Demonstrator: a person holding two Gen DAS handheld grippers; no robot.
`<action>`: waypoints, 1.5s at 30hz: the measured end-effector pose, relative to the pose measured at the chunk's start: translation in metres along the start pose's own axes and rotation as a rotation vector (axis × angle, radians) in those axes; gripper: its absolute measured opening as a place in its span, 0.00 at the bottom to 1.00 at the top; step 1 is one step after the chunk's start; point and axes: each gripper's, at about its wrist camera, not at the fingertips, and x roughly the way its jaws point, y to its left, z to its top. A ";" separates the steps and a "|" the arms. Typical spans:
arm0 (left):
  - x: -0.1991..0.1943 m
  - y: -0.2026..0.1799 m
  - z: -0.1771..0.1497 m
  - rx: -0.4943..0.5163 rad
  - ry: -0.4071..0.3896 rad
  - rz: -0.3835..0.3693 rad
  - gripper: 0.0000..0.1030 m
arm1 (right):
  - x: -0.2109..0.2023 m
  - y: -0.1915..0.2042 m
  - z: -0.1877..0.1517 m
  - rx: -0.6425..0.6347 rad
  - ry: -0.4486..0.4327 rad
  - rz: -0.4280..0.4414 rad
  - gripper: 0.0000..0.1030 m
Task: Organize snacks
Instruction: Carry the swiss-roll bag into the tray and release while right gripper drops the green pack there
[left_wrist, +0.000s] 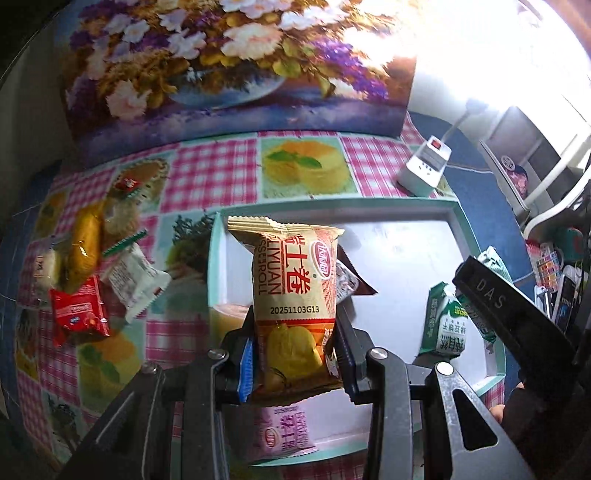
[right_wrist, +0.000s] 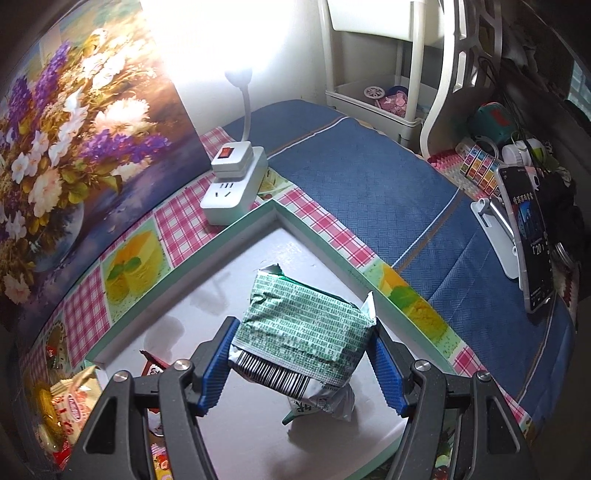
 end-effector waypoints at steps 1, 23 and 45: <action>0.002 -0.002 -0.001 0.004 0.005 -0.006 0.38 | 0.000 0.000 0.000 0.001 0.001 0.001 0.70; 0.011 0.008 -0.001 -0.065 0.048 -0.020 0.54 | 0.009 0.003 -0.005 -0.013 0.036 0.011 0.70; 0.014 0.075 -0.005 -0.313 0.031 0.111 0.84 | 0.024 0.017 -0.016 -0.092 0.091 -0.001 0.88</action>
